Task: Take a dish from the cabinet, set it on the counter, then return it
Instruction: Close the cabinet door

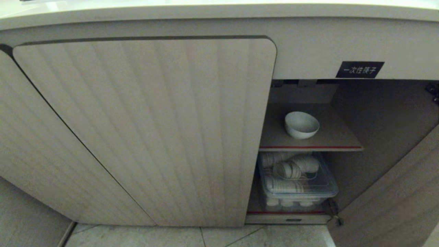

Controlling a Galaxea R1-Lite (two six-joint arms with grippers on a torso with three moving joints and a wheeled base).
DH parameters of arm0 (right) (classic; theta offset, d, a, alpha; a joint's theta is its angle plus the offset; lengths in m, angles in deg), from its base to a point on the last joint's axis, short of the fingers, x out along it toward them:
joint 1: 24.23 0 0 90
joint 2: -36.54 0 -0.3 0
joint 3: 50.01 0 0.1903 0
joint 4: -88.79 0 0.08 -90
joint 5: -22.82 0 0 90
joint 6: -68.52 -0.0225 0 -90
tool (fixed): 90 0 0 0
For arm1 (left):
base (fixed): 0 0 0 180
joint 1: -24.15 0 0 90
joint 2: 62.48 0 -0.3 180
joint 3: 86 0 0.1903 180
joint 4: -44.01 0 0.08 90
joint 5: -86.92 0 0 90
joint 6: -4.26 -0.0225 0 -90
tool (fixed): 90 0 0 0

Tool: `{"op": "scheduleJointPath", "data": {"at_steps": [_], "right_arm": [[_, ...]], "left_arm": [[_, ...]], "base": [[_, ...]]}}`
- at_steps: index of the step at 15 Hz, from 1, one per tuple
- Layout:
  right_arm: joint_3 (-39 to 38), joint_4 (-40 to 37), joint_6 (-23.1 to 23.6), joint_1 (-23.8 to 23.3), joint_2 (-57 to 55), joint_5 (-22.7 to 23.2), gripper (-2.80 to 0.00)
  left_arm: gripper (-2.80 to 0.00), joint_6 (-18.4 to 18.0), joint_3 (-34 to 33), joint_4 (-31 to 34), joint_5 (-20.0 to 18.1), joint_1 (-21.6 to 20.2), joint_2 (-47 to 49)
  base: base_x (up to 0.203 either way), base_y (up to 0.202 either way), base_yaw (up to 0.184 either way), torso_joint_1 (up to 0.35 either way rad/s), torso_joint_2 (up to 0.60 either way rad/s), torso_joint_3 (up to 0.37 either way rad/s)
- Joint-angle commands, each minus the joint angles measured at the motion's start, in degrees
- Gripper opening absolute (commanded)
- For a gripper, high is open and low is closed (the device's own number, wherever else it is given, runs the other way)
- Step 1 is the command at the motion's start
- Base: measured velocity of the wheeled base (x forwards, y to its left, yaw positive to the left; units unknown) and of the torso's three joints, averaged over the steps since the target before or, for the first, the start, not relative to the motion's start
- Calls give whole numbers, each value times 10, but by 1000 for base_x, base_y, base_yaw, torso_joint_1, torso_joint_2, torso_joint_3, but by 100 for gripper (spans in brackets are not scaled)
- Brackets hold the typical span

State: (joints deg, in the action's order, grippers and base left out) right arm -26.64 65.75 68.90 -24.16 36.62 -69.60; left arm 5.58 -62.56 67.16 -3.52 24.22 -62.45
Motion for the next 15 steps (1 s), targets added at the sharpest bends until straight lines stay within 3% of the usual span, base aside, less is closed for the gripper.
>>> {"op": "scheduleJointPath", "data": {"at_steps": [1,12,15], "right_arm": [[0,0,0,0,-1,0,-280],[0,0,1,0,-1,0,-280],[0,0,1,0,-1,0,-280]], "left_arm": [[-280,0,0,0,0,-1,0],[-280,1,0,-1,0,0,0],[-280,1,0,-1,0,-1,0]], "base": [[0,0,0,0,0,0],[0,0,0,0,0,0],[-123,0,2,7,0,4]]}}
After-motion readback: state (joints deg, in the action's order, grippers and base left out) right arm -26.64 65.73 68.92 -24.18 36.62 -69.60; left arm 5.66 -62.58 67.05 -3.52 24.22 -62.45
